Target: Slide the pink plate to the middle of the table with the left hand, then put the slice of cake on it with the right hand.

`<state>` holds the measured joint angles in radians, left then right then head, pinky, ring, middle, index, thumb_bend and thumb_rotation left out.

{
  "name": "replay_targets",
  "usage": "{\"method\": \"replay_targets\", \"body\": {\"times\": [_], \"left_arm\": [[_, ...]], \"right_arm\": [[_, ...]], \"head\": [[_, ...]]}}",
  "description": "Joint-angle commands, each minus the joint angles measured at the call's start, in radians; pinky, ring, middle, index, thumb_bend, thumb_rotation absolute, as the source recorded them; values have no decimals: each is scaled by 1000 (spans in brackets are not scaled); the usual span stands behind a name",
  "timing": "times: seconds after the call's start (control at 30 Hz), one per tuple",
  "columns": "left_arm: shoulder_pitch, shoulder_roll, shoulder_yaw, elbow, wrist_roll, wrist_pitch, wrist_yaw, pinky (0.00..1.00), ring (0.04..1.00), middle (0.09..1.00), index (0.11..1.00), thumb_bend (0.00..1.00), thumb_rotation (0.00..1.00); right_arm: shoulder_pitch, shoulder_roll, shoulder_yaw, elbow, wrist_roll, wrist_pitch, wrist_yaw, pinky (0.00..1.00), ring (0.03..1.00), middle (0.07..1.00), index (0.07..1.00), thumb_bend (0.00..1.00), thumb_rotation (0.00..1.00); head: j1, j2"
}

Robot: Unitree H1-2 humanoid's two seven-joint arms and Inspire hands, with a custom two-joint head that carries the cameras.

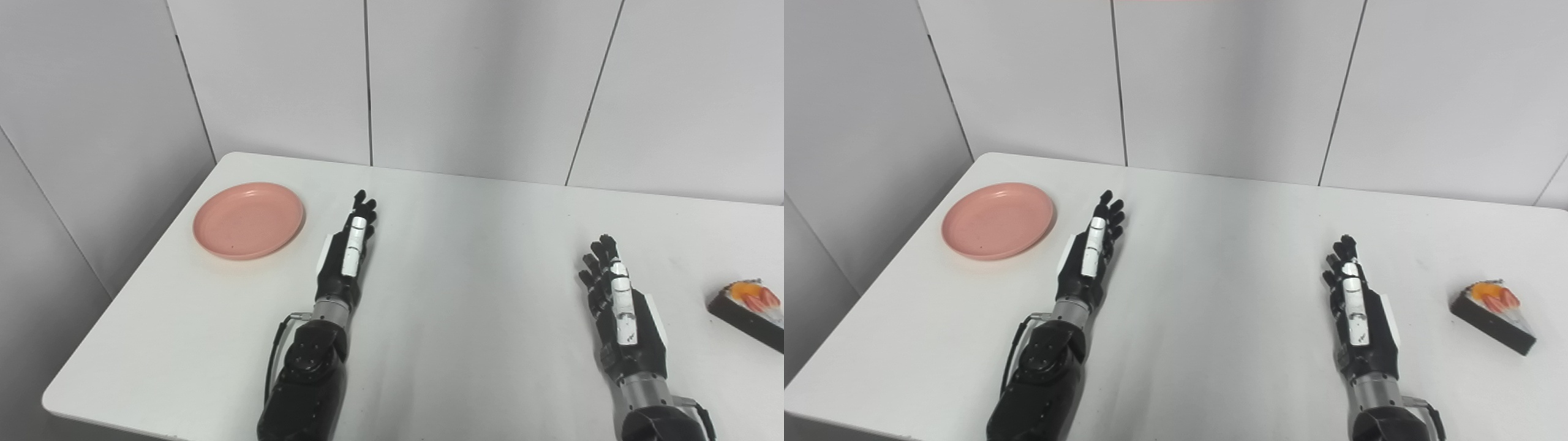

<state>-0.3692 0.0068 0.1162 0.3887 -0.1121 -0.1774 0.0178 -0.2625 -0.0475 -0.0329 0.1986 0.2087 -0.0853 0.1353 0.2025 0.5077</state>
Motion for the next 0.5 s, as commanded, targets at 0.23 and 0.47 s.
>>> {"method": "replay_targets", "body": {"times": [0.23, 0.47], "left_arm": [[-82, 32, 62, -62, -26, -7, 38, 1000, 942, 933, 931, 725, 1000], [-103, 76, 103, -86, -56, 24, 42, 987, 916, 903, 903, 746, 1000]], "right_arm": [[19, 1, -10, 40, 2, -35, 8, 1000, 1000, 1000, 1000, 588, 907], [19, -13, -8, 50, 2, -36, 25, 1000, 1000, 1000, 1000, 599, 924]], "head": [[11, -11], [44, -27]]}}
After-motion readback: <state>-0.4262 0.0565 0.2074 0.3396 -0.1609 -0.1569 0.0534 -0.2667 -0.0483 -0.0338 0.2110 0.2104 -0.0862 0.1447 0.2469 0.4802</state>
